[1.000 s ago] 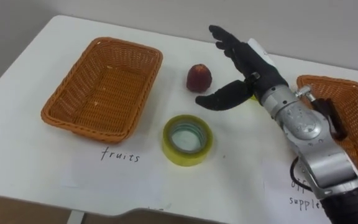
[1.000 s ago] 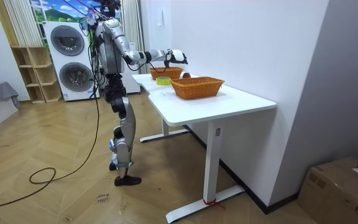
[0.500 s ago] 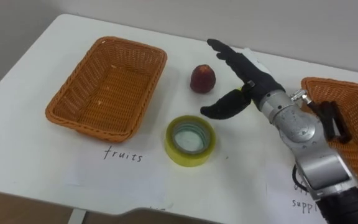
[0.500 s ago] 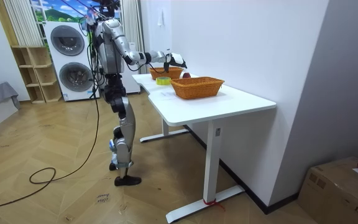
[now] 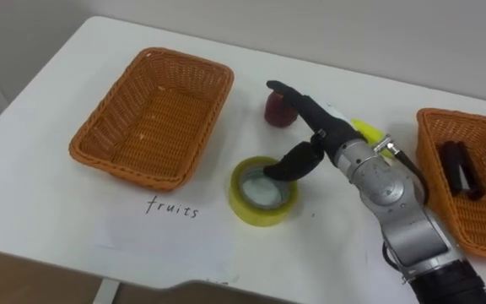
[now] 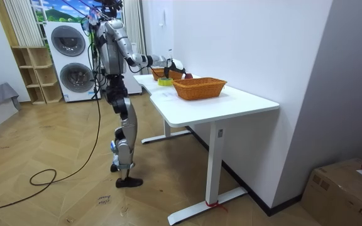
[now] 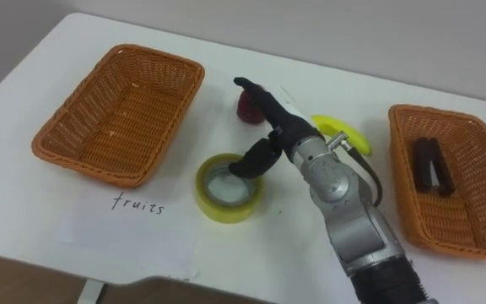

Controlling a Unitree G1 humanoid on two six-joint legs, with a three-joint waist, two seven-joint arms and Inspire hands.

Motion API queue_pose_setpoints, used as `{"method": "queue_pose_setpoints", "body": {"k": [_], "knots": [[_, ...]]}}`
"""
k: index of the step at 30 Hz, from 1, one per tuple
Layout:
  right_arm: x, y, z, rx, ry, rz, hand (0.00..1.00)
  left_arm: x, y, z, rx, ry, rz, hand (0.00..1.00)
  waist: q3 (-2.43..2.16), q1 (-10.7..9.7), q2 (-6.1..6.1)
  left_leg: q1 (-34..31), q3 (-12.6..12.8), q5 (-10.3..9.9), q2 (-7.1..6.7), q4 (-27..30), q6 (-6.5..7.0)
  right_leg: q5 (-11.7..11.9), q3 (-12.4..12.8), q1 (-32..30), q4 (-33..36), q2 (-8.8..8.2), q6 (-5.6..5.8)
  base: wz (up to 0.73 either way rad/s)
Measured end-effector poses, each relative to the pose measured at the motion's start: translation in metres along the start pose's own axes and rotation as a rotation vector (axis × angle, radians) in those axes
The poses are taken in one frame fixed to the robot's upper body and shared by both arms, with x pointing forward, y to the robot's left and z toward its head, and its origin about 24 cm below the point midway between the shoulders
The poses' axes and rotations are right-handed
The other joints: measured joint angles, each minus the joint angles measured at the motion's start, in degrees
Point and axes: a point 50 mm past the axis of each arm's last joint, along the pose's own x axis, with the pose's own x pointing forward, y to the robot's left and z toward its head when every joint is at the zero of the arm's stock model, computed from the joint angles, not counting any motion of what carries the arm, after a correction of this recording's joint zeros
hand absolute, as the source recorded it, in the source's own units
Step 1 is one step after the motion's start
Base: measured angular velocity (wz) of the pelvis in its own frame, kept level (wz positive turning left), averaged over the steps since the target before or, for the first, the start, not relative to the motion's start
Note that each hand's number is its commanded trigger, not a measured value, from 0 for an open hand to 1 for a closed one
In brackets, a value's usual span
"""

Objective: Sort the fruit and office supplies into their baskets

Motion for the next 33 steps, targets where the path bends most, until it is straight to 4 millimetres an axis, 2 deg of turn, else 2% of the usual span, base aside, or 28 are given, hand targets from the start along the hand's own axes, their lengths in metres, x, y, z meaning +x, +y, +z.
{"method": "queue_pose_setpoints", "body": {"k": [5,12,17,33], "knots": [[0.0,0.001,0.001,0.005,-0.003,-0.002,0.0,0.0,-0.001,0.003,-0.002,-0.006,-0.002,0.0,0.01,0.1,-0.01,0.1,0.0,0.0,-0.07,0.0,0.05,0.0,-0.1,0.0,0.0,-0.1,0.01,0.01],[0.001,0.005,-0.009,0.01,0.04,0.008,0.0,0.0,-0.001,0.004,-0.005,-0.009,0.001,0.0,0.02,0.1,0.01,0.1,0.1,0.1,-0.09,0.1,0.09,0.0,0.1,0.0,0.0,-0.13,0.02,0.0],[0.001,0.006,-0.009,0.008,0.04,0.01,0.0,0.001,-0.001,0.006,-0.006,-0.013,0.001,0.0,0.13,0.1,0.17,0.0,0.0,0.1,-0.1,0.2,0.07,0.0,0.1,0.1,0.0,-0.12,0.02,0.0],[0.002,0.015,-0.009,-0.033,0.046,0.048,0.0,0.001,-0.001,0.01,-0.01,-0.023,-0.006,0.0,0.05,0.2,0.07,0.1,-0.2,0.1,-0.11,0.1,0.07,0.0,0.0,-0.2,0.0,-0.31,0.02,0.0]]}}
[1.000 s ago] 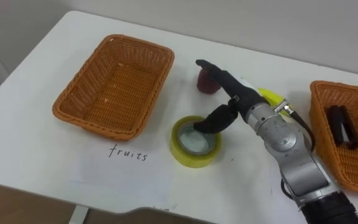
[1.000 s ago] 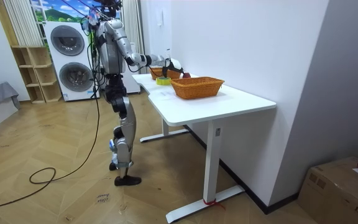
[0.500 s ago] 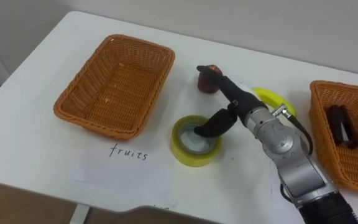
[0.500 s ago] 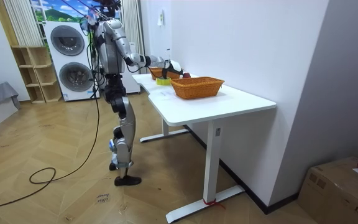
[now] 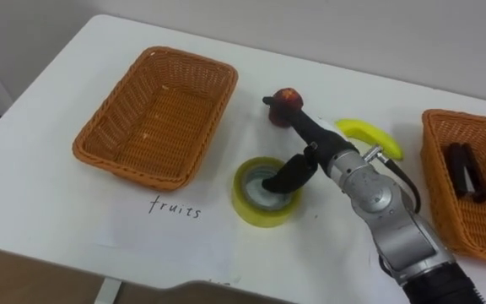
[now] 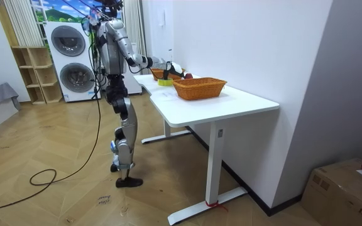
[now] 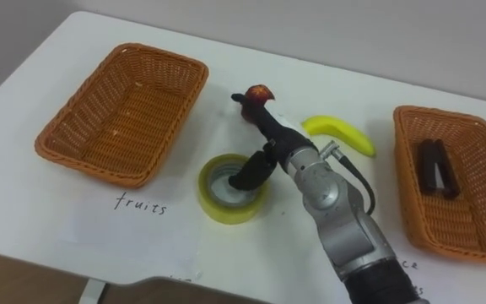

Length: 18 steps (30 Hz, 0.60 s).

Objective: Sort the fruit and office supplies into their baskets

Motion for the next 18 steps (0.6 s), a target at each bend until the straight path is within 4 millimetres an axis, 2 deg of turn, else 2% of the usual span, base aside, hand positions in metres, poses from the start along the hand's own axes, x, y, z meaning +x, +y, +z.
{"method": "queue_pose_setpoints", "body": {"k": [18], "knots": [[-0.0002,0.0092,0.0021,-0.065,0.022,0.125,0.0,0.0,0.003,-0.0027,-0.009,0.009,0.014,0.0,-0.59,0.2,-0.88,-0.1,0.7,0.0,0.02,0.0,0.01,0.0,0.2,-0.3,0.1,-0.14,0.01,-0.01]]}}
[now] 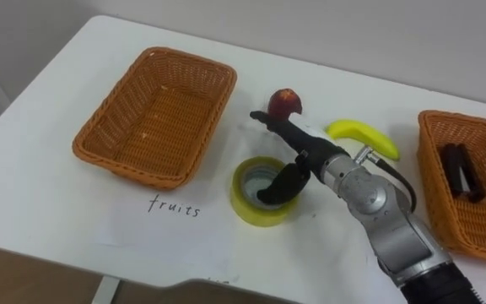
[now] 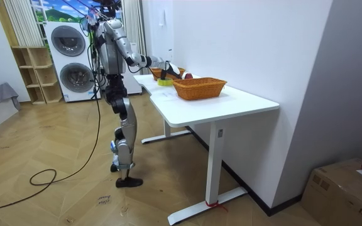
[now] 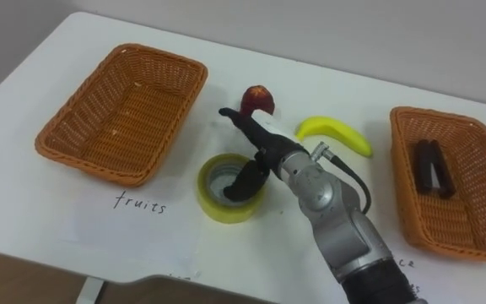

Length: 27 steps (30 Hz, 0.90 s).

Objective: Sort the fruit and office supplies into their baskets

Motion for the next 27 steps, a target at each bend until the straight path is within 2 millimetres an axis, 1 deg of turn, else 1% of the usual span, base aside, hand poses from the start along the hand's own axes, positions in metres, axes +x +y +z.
{"method": "queue_pose_setpoints", "body": {"k": [4,8,11,15,19,27], "knots": [[0.0,0.0006,0.0001,0.001,0.0,0.013,0.0,0.0,0.0013,-0.0009,0.002,0.002,0.004,0.0,0.08,0.0,-0.21,0.0,0.0,0.0,-0.01,0.0,0.0,0.0,0.1,0.0,0.0,0.28,0.0,0.0],[0.0001,0.0013,0.0001,0.001,0.001,0.025,0.0,0.0,0.0032,-0.0025,0.005,0.006,0.013,0.0,0.37,0.2,-0.43,0.1,0.1,0.0,0.05,-0.1,0.0,0.0,0.3,0.0,-0.1,0.38,0.0,-0.01],[0.0,0.0025,-0.0002,0.0,0.004,0.049,0.0,0.0001,0.0043,-0.0029,0.005,0.007,0.026,0.0,0.59,0.7,-0.75,0.1,0.0,0.0,0.09,-0.1,-0.01,0.0,0.5,-0.1,-0.1,0.45,0.0,-0.02],[-0.0002,0.0038,-0.0003,-0.014,0.013,0.076,0.0,0.0,0.0045,-0.0048,0.006,0.016,0.027,0.0,0.6,1.4,-0.83,0.1,-0.1,0.0,0.08,-0.1,-0.01,0.0,0.4,0.0,-0.1,0.44,0.0,0.0],[-0.0005,0.0047,-0.0011,-0.033,0.029,0.102,0.0,-0.0001,0.0044,-0.0072,0.008,0.031,0.026,0.0,0.61,1.4,-0.82,0.0,-0.1,0.0,0.08,-0.2,-0.01,0.0,0.9,0.1,0.0,0.48,0.0,0.0],[-0.002,0.0039,0.0012,-0.082,0.046,0.134,0.0,-0.0001,0.0044,-0.0082,0.01,0.041,0.026,0.0,0.64,1.3,-0.79,0.1,-0.3,0.0,0.06,-0.2,-0.01,0.0,0.9,0.3,-0.1,0.5,0.0,0.0]]}}
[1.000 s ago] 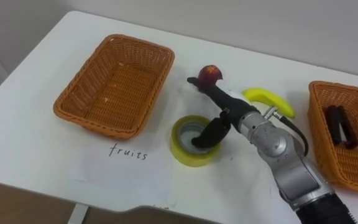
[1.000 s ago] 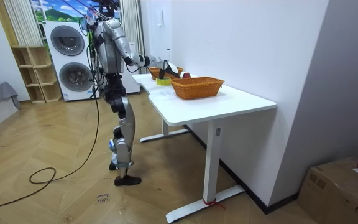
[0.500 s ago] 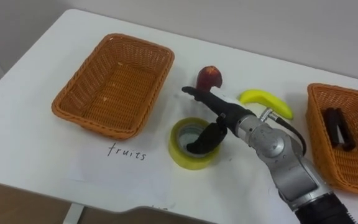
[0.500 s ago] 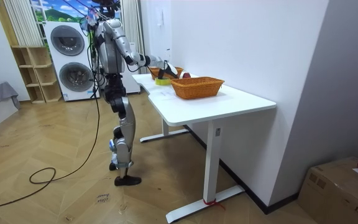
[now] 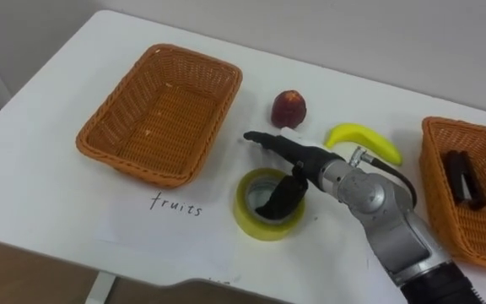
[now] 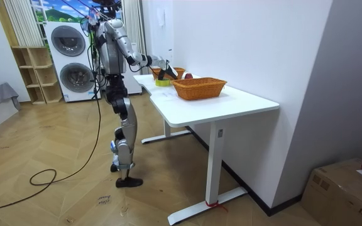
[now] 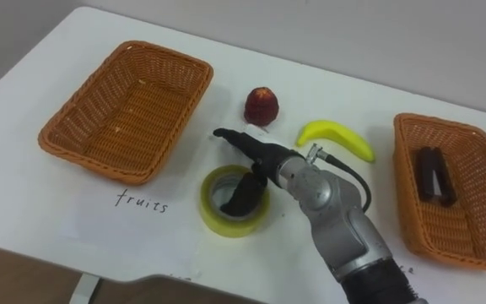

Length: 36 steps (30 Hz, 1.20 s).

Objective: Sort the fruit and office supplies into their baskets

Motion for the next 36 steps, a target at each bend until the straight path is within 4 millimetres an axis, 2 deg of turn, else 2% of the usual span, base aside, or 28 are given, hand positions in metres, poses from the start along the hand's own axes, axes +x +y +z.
{"method": "queue_pose_setpoints", "body": {"k": [8,9,10,20,27,36], "knots": [[-0.0003,0.0002,-0.0006,0.005,-0.001,0.013,0.0,0.0003,-0.0001,0.0007,0.001,0.002,-0.001,0.0,0.0,-0.2,-0.01,0.1,-0.2,0.0,-0.01,0.1,0.0,0.0,-0.4,0.2,0.0,-0.05,0.0,0.01],[-0.0003,0.0002,-0.0007,0.005,-0.001,0.013,0.29,0.0003,-0.0001,0.0008,0.001,0.001,-0.001,0.0,0.0,-0.2,-0.01,0.1,-0.2,0.0,-0.01,0.1,0.0,0.0,-0.4,0.2,0.0,-0.05,0.0,0.0],[-0.0003,0.0003,-0.0007,0.005,-0.001,0.013,1.0,0.0003,-0.0001,0.0008,0.001,0.001,-0.001,0.0,0.0,-0.2,-0.02,0.1,-0.2,0.0,-0.01,0.1,0.0,0.0,-0.4,0.2,0.0,-0.05,0.0,0.0],[-0.0024,-0.0085,-0.001,0.003,0.001,-0.034,1.0,0.0004,0.0002,0.003,0.001,-0.007,-0.001,0.0,-0.02,-0.2,-0.19,0.1,-0.2,0.0,-0.01,0.1,0.0,0.0,-0.5,0.3,0.0,-0.05,0.0,0.0],[-0.0026,-0.0066,-0.0021,0.007,0.004,-0.019,1.0,0.0005,0.0008,0.0027,0.001,-0.007,0.0,0.0,0.16,-0.2,-0.27,0.1,-0.1,0.0,0.0,0.1,0.0,0.0,-0.4,0.2,0.0,-0.04,0.0,0.0],[-0.0025,-0.0055,-0.0024,0.013,0.003,-0.008,1.0,0.0006,0.0009,0.0037,0.003,-0.011,0.0,0.0,0.16,-0.2,-0.3,0.1,-0.1,0.0,0.0,0.1,0.0,0.0,-0.5,0.3,0.0,-0.04,0.0,0.0]]}}
